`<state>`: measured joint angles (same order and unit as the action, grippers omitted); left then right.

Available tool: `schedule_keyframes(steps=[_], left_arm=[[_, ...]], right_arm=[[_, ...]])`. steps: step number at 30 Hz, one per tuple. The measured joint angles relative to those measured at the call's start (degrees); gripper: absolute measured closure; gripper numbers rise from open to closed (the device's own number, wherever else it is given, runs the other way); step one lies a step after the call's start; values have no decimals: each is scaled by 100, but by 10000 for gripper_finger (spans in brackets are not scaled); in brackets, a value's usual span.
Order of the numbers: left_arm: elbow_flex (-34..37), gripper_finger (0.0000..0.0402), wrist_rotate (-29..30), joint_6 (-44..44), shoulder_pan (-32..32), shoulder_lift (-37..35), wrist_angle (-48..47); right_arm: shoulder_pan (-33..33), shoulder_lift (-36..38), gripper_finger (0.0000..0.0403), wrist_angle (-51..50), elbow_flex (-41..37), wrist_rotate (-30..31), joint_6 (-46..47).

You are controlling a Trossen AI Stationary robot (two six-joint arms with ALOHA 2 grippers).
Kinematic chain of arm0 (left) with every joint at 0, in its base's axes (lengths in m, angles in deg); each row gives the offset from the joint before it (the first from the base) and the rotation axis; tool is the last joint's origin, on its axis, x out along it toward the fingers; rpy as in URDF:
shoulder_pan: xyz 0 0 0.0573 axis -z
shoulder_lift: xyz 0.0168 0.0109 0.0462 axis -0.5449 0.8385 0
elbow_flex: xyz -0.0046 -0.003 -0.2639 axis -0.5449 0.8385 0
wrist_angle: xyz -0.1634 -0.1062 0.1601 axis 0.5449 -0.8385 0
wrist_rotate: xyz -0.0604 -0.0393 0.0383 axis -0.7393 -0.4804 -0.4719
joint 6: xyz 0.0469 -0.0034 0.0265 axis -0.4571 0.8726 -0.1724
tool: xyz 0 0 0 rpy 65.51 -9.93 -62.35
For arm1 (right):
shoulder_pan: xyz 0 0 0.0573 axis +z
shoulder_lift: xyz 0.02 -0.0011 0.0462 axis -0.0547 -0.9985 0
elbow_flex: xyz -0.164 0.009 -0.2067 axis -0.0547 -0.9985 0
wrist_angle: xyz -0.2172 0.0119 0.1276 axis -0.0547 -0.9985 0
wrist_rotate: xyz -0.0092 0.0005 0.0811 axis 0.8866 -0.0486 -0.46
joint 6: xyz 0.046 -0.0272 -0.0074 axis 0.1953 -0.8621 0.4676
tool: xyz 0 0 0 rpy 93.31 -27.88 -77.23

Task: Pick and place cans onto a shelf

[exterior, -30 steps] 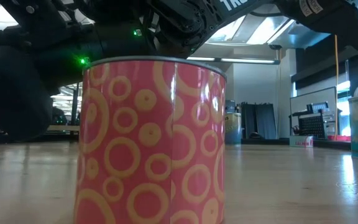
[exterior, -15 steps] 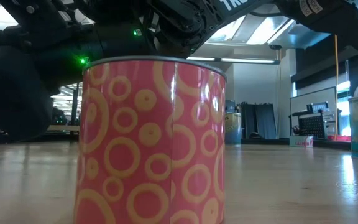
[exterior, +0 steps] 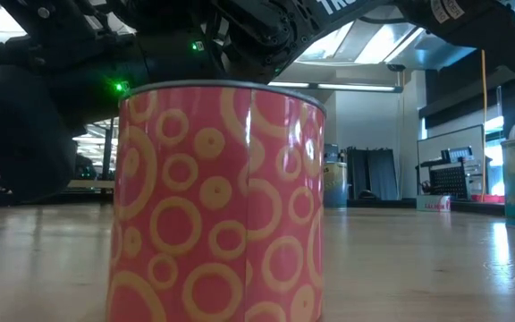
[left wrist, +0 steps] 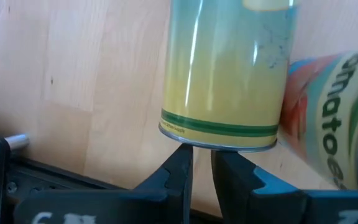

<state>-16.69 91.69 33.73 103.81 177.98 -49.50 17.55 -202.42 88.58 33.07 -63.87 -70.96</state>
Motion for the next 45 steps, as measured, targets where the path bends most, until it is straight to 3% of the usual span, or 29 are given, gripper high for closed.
schedule_keyframes(steps=[6,27,37,45], left_arm=[[0,350,260,-49,-82,0,2],[0,350,252,-46,-115,-2,6],[0,350,246,-46,-115,-2,6],[0,350,244,-19,-115,-2,2]], right_arm=[[0,-22,305,27,0,0,0],[-41,-142,309,33,-4,101,-302],[-44,-142,394,35,-4,99,-299],[-72,-142,400,31,-4,107,28]])
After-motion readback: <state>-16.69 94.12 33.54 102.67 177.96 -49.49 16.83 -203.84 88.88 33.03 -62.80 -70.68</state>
